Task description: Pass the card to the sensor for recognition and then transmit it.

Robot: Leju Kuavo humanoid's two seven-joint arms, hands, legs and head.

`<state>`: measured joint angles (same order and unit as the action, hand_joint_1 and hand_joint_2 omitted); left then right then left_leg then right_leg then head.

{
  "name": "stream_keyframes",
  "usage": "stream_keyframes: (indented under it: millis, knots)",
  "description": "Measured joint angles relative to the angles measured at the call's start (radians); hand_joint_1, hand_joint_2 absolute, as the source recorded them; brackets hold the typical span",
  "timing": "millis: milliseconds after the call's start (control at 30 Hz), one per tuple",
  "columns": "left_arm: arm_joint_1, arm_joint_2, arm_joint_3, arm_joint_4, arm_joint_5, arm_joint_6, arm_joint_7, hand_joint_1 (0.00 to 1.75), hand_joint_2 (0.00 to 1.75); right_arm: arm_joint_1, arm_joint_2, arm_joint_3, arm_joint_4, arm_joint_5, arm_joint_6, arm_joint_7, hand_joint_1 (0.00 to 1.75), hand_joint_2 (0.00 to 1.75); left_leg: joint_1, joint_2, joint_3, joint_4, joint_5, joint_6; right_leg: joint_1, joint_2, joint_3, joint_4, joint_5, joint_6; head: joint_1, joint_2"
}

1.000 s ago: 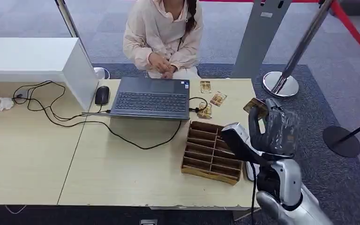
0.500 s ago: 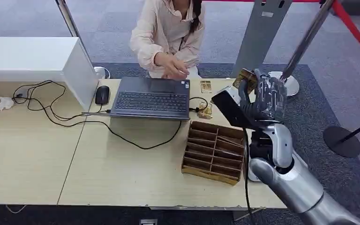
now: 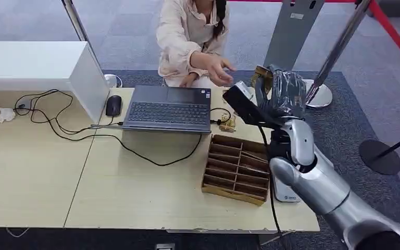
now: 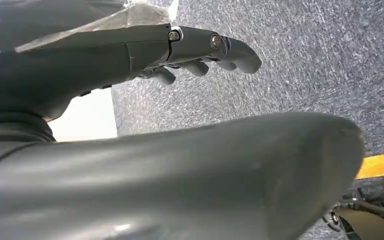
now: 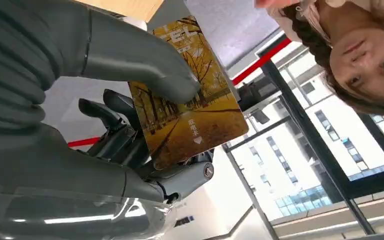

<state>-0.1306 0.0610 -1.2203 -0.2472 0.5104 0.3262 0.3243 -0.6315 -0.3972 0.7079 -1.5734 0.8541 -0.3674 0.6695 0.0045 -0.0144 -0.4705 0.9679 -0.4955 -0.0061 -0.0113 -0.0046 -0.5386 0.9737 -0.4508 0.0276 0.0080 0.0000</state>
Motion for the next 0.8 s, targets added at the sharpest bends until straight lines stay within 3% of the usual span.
stream_keyframes:
  millis: [800]
  knots:
    - [0.0, 0.0, -0.003, 0.0, 0.011, 0.003, -0.002, 0.0, 0.0, -0.064, 0.079, 0.104, 0.144, -0.056, -0.03, -0.043, 1.75, 1.75, 0.0, 0.0, 0.0, 0.0, 0.0, 0.0, 0.0, 0.0, 0.0, 0.0, 0.0, 0.0, 0.0, 0.0]
